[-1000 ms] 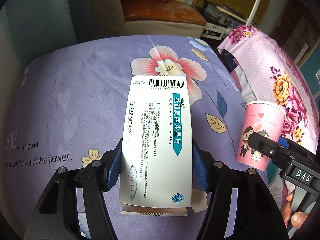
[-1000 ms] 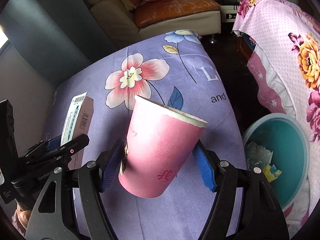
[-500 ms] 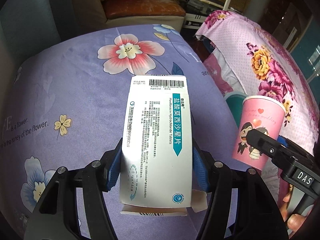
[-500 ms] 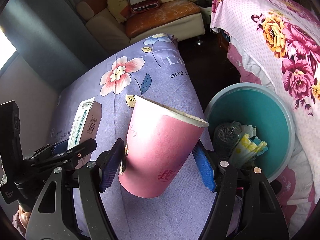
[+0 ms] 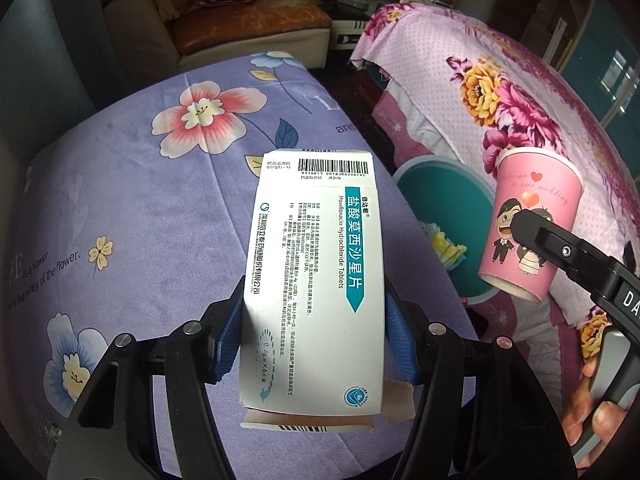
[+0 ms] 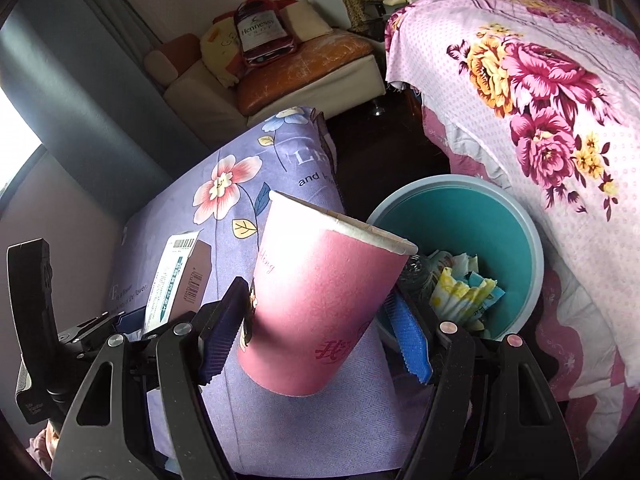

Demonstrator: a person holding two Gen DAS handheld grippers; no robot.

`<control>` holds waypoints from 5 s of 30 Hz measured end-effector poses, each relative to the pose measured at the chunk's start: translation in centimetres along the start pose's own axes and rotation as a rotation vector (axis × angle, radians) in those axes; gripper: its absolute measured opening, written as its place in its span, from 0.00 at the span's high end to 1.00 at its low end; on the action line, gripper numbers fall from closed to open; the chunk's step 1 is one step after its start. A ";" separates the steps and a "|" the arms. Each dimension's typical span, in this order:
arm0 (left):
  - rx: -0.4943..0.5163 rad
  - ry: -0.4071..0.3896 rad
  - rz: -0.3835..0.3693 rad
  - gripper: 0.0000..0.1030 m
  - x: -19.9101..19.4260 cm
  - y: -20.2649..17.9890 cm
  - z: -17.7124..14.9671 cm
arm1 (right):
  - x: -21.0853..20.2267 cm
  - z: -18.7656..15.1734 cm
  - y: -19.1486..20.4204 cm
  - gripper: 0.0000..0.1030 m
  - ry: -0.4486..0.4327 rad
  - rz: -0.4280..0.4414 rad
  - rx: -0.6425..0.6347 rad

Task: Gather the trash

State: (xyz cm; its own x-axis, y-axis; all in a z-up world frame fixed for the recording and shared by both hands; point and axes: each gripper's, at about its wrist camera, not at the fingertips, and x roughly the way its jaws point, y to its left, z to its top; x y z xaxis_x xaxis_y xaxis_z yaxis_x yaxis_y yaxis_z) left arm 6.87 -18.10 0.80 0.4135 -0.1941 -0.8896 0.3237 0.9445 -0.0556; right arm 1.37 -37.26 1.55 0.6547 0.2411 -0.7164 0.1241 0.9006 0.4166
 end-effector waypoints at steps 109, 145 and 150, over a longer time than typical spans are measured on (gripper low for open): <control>-0.008 0.040 -0.077 0.10 3.7 -4.1 2.1 | -0.9 2.2 -6.1 0.07 0.084 -0.277 -0.015; -0.093 -0.039 0.007 0.06 -0.4 1.9 -2.1 | -2.8 -2.2 -0.4 0.07 0.106 -0.275 -0.141; -0.089 -0.041 0.012 0.06 -0.4 2.0 -2.2 | -2.3 -2.2 -0.8 0.07 0.112 -0.278 -0.136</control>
State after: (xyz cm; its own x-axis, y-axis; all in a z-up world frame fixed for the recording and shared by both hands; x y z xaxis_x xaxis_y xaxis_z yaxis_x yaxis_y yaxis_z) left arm 5.52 -15.59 0.06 0.4518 -0.1912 -0.8714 0.2419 0.9664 -0.0866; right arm -1.90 -37.72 1.64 0.5230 0.0103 -0.8522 0.1809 0.9758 0.1228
